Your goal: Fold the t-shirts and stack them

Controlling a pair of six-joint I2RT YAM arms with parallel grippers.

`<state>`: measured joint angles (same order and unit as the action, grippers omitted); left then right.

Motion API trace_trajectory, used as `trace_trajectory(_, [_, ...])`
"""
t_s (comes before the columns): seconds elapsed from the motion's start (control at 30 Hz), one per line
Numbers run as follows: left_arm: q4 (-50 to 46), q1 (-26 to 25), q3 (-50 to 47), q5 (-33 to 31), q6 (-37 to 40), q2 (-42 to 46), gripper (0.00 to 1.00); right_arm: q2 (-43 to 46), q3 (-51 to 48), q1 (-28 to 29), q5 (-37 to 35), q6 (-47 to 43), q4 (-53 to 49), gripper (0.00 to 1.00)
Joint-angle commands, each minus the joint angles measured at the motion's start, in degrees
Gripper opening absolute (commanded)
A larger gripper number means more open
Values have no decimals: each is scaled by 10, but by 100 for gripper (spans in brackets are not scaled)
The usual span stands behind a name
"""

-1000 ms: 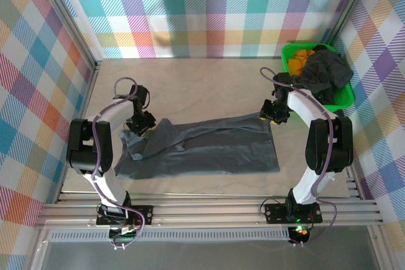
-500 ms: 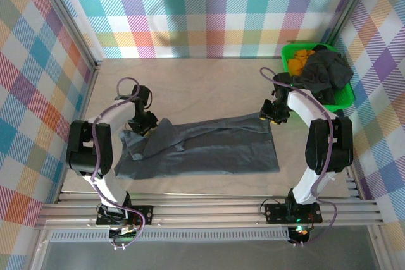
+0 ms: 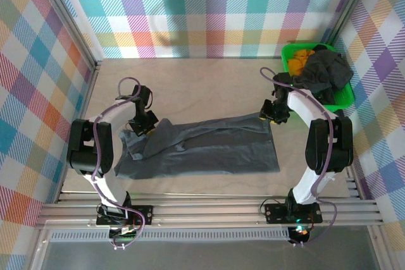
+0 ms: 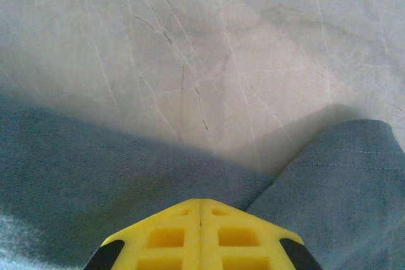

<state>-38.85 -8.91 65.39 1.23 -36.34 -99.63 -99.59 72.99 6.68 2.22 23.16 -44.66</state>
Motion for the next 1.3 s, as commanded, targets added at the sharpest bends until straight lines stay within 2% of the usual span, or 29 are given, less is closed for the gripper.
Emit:
trace_trajectory(0.0, [-18, -4, -5, -9, 1, 36, 0, 3, 2, 1, 10, 1, -6, 37])
trace_trajectory(0.1, [-35, -6, -3, -31, -6, 63, 0, 3, 0, 1, 10, 1, -8, 37])
trace_trajectory(0.13, [-41, -6, -4, -40, -6, 72, 5, 2, 0, 0, 12, 1, -8, 37])
trace_trajectory(0.17, [-44, -5, -7, -44, -6, 80, 14, 2, 0, 1, 14, 1, -8, 37])
trace_trajectory(0.2, [-44, -5, -14, -41, -3, 84, 17, 3, -1, 2, 16, 1, -7, 37])
trace_trajectory(0.3, [-20, 1, -40, -8, 10, 82, 20, 2, -3, 2, 21, 0, -7, 38])
trace_trajectory(0.4, [54, 20, -87, 47, 6, 93, 36, 1, -2, 3, 24, 0, -8, 38])
trace_trajectory(0.47, [88, 32, -104, 69, 1, 93, 41, 2, -2, 4, 24, -2, -8, 38])
trace_trajectory(0.57, [114, 40, -110, 89, 3, 86, 42, 4, -2, 4, 24, -3, -10, 38])
trace_trajectory(0.87, [121, 51, -103, 68, 42, 67, 41, 3, -6, 4, 28, -3, -9, 39])
trace_trajectory(1.27, [121, 44, -106, 118, 45, 81, 41, -3, 1, 4, 27, 0, -11, 39])
